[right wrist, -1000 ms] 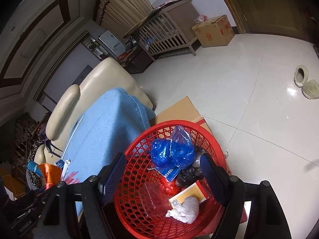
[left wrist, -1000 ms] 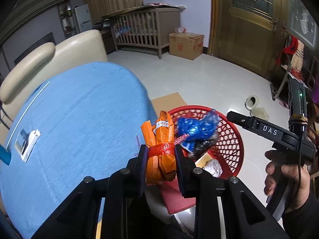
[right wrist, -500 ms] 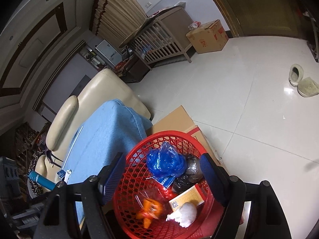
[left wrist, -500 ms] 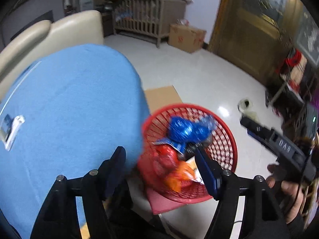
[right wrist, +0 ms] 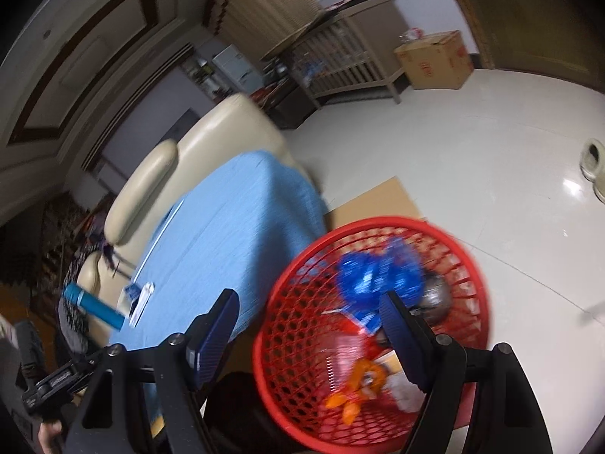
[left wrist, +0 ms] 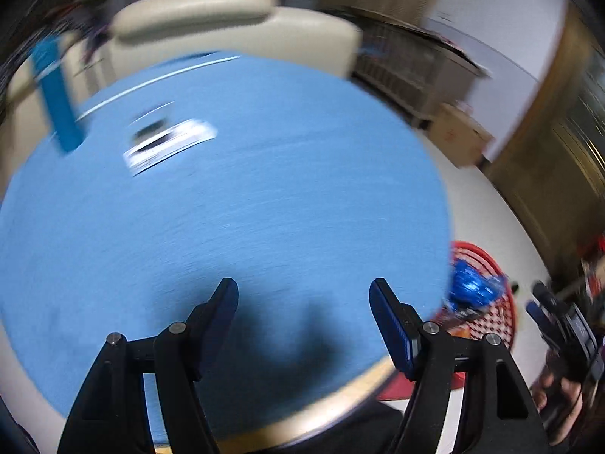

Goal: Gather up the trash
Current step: 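Move both open tools back over the white box and blister pack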

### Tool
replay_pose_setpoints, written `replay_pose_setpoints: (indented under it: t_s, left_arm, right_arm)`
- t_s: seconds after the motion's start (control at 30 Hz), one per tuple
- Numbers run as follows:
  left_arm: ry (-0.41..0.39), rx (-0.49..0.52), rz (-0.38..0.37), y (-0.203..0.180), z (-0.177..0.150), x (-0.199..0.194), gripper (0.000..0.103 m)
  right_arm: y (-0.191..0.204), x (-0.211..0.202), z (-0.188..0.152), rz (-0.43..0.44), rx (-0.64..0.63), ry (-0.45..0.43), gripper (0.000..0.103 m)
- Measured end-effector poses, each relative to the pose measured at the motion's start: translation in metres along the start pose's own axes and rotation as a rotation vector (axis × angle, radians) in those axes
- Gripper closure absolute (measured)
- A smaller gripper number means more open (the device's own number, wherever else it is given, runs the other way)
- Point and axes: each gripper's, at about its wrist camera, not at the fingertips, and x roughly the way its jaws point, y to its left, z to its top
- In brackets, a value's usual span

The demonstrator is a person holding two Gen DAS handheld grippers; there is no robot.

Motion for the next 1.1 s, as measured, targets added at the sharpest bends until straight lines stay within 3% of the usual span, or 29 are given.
replay_pose_setpoints:
  t_s: [0.13, 0.43, 0.67, 1.1]
  left_arm:
    - [-0.03, -0.106, 0.048, 0.045, -0.002, -0.009, 0.03]
    - [-0.076, -0.105, 0.235, 0.091, -0.015, -0.017, 0.03]
    - [-0.049, -0.159, 0.266, 0.123, -0.025, -0.007, 0.03]
    - [-0.074, -0.204, 0.291, 0.154, -0.022, 0.0, 0.03]
  right_arm:
    - [0.034, 0.013, -0.01, 0.024, -0.069, 0.047, 0.023]
    - [0.114, 0.048, -0.046, 0.062, -0.247, 0.166, 0.023]
    - [0.159, 0.076, -0.075, 0.083, -0.369, 0.264, 0.023]
    - [0.209, 0.114, -0.091, 0.065, -0.483, 0.327, 0.023]
